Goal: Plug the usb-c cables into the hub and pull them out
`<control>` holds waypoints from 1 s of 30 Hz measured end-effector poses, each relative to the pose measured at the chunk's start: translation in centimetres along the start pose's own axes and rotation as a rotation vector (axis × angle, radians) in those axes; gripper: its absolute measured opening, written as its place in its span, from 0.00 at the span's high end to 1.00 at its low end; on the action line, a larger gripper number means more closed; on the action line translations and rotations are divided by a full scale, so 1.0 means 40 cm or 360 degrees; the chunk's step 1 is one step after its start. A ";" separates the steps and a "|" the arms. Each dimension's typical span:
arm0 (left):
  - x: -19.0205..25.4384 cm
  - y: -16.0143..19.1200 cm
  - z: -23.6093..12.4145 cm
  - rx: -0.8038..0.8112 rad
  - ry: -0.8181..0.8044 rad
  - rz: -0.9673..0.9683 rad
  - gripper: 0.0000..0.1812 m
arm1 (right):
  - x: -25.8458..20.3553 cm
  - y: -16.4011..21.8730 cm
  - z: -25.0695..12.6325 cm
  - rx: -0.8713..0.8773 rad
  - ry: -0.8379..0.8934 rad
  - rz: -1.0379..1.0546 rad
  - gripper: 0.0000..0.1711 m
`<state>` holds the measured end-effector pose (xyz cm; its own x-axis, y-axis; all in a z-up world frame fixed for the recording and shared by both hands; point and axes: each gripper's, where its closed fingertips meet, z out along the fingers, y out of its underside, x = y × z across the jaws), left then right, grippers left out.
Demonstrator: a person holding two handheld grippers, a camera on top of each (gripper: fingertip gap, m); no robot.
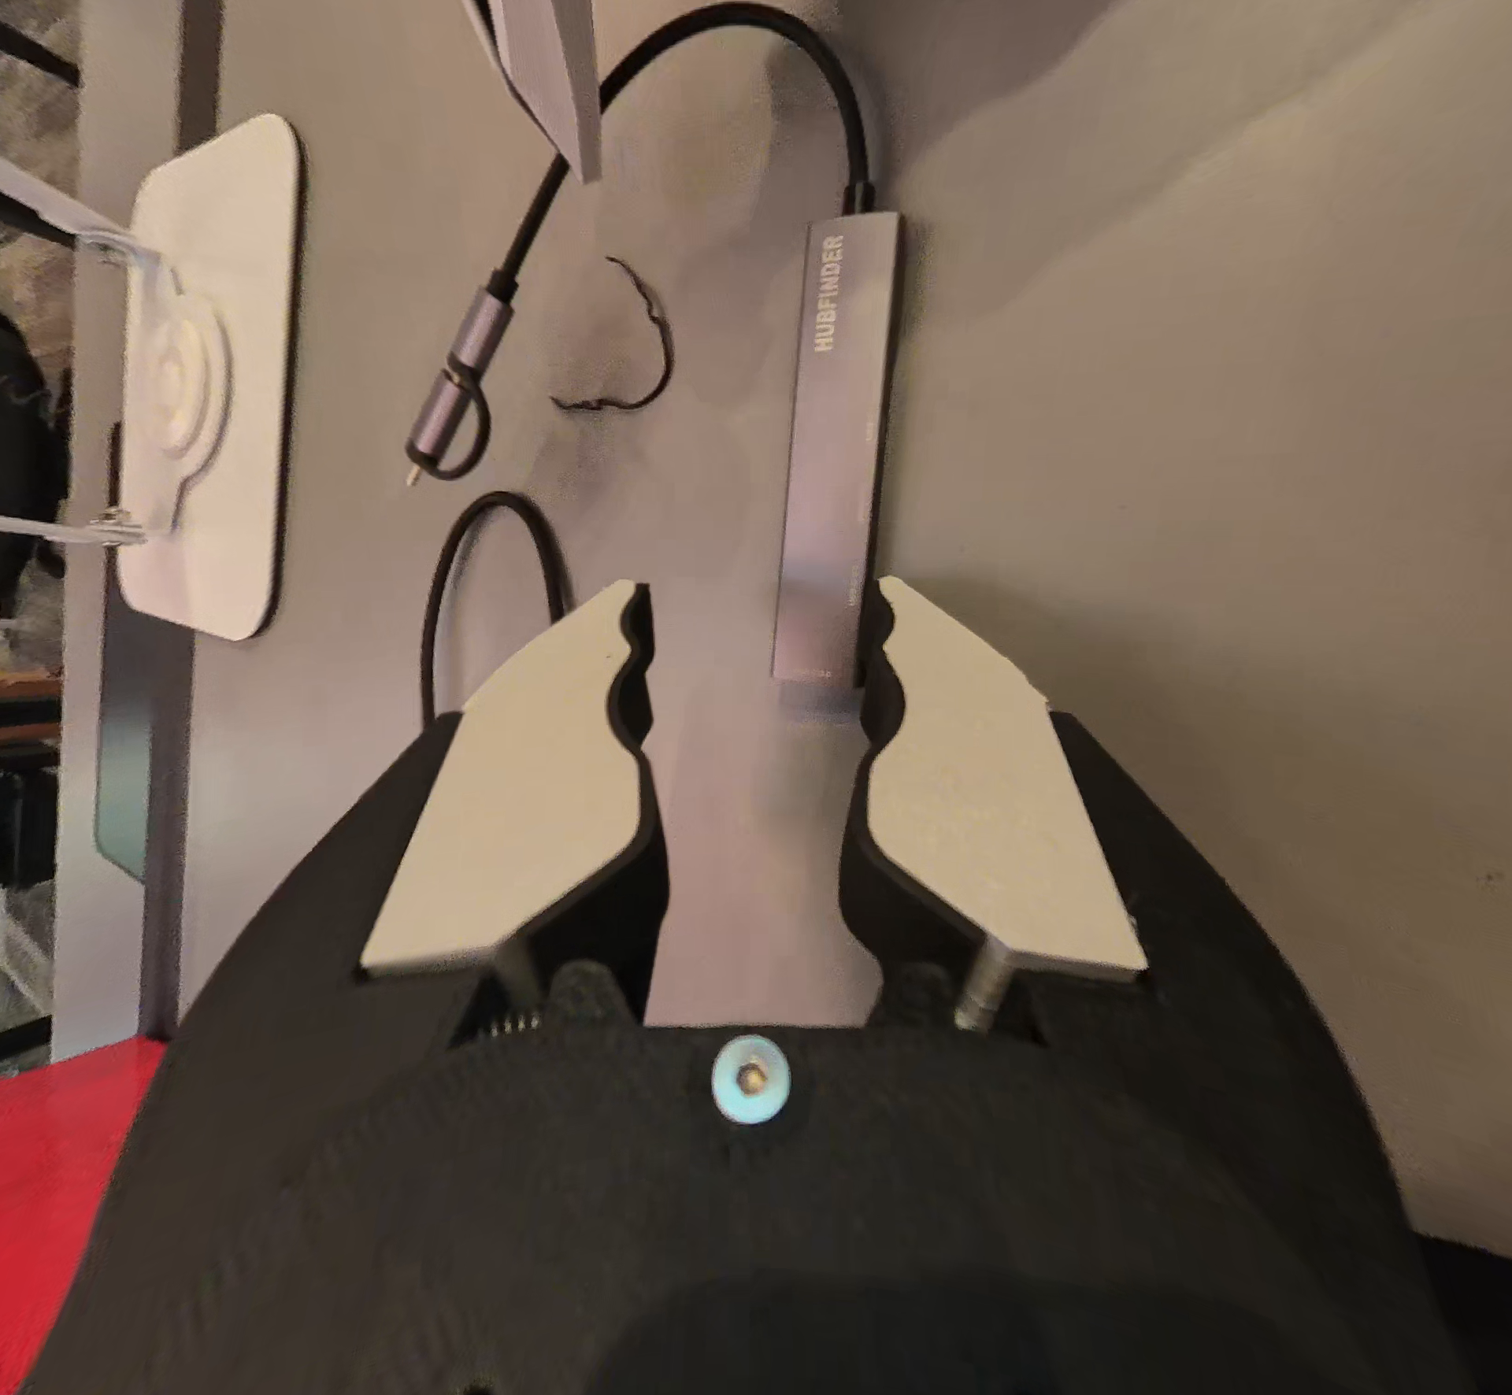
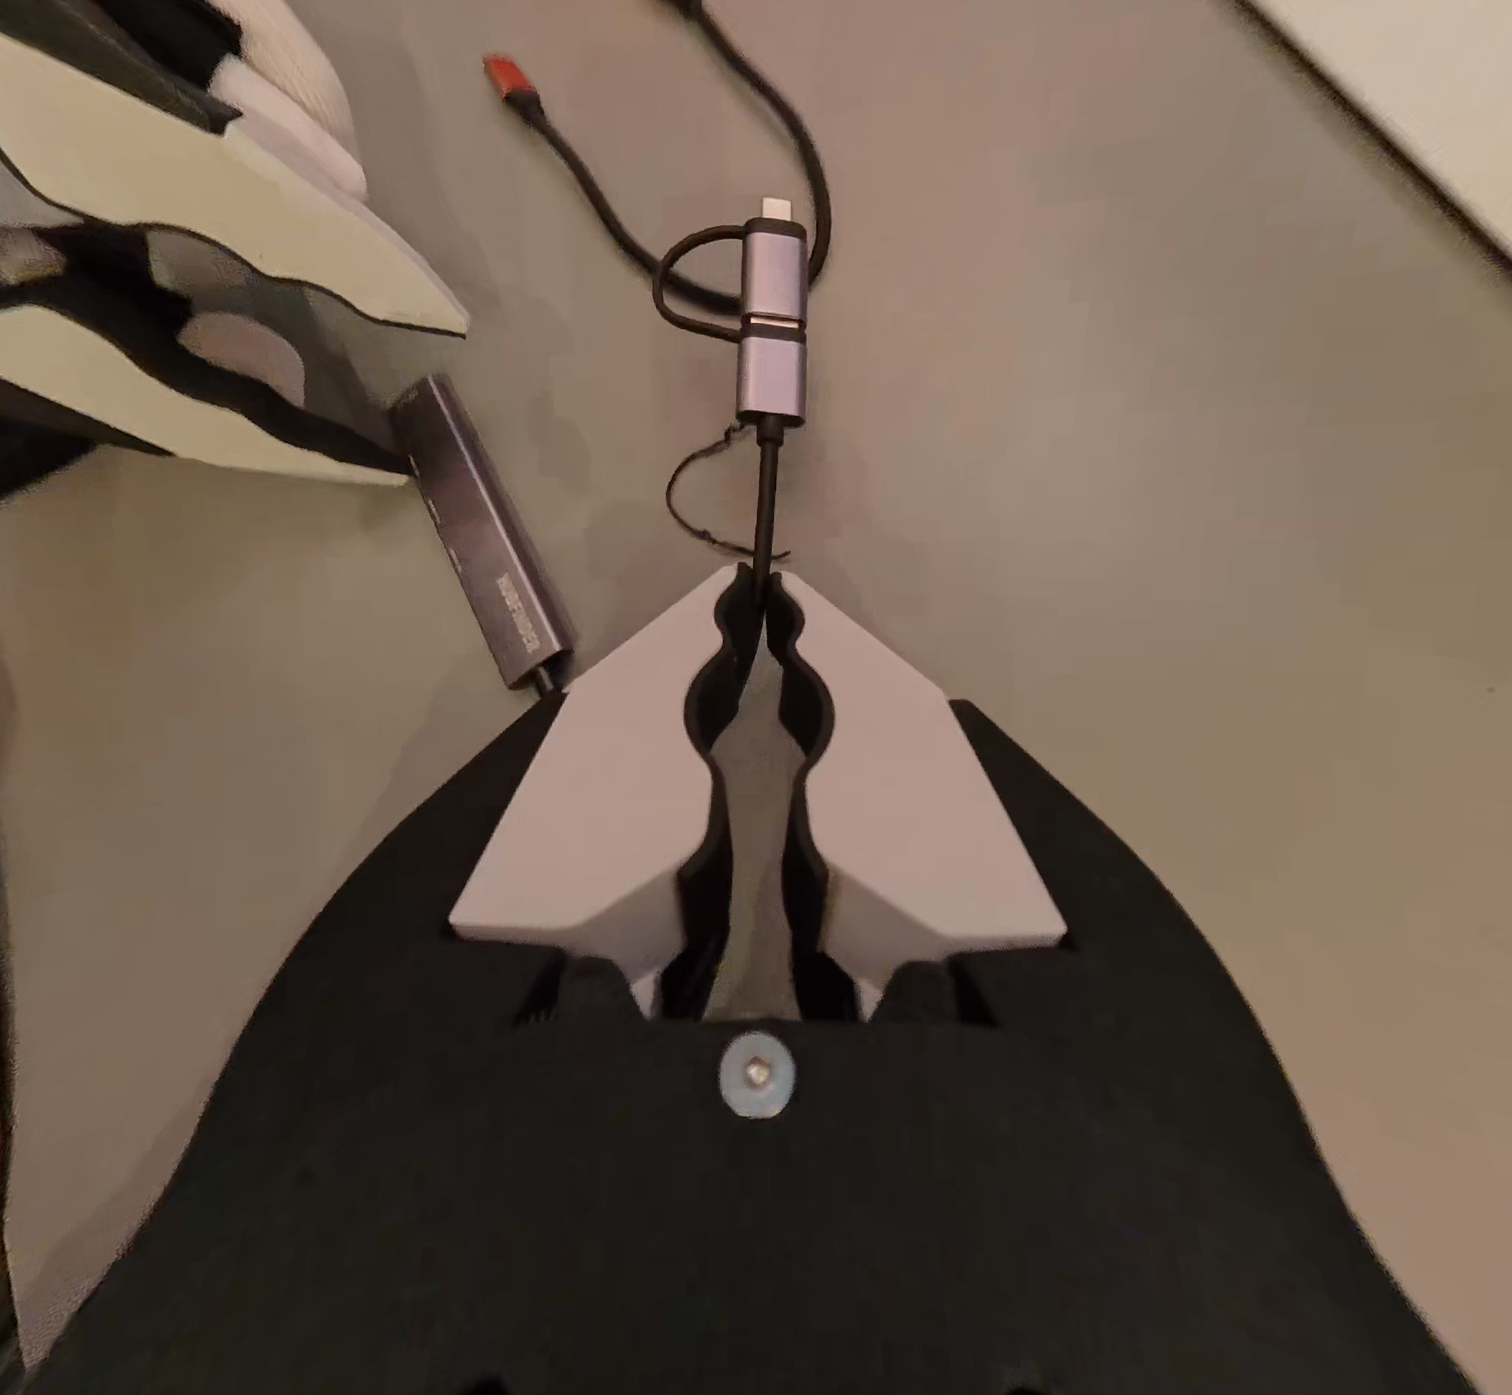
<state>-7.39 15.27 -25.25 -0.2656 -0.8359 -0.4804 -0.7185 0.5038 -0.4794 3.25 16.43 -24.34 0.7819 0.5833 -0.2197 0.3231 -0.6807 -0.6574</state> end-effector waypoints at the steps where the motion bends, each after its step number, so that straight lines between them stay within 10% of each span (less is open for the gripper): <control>1: -0.005 -0.007 -0.005 0.0012 -0.0033 -0.0017 0.72 | -0.001 -0.013 -0.010 0.0043 -0.0003 0.0011 1.00; 15: -0.103 -0.211 -0.026 0.0098 -0.0888 0.0008 0.53 | -0.040 -0.214 -0.132 0.0772 -0.0150 0.0417 1.00; 23: -0.153 -0.163 0.000 -0.0137 -0.1153 0.0263 0.87 | -0.092 -0.254 -0.166 0.0957 -0.0335 0.0551 1.00; 30: -0.193 -0.186 -0.042 -0.0092 -0.1255 0.0424 0.88 | -0.082 -0.250 -0.205 0.0978 -0.0327 0.0524 1.00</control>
<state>-1.07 17.63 -16.75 0.0811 -0.2818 -0.9560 -0.7328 0.6332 -0.2489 1.81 17.69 -11.13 0.6518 0.5037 -0.5669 -0.3167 -0.4985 -0.8070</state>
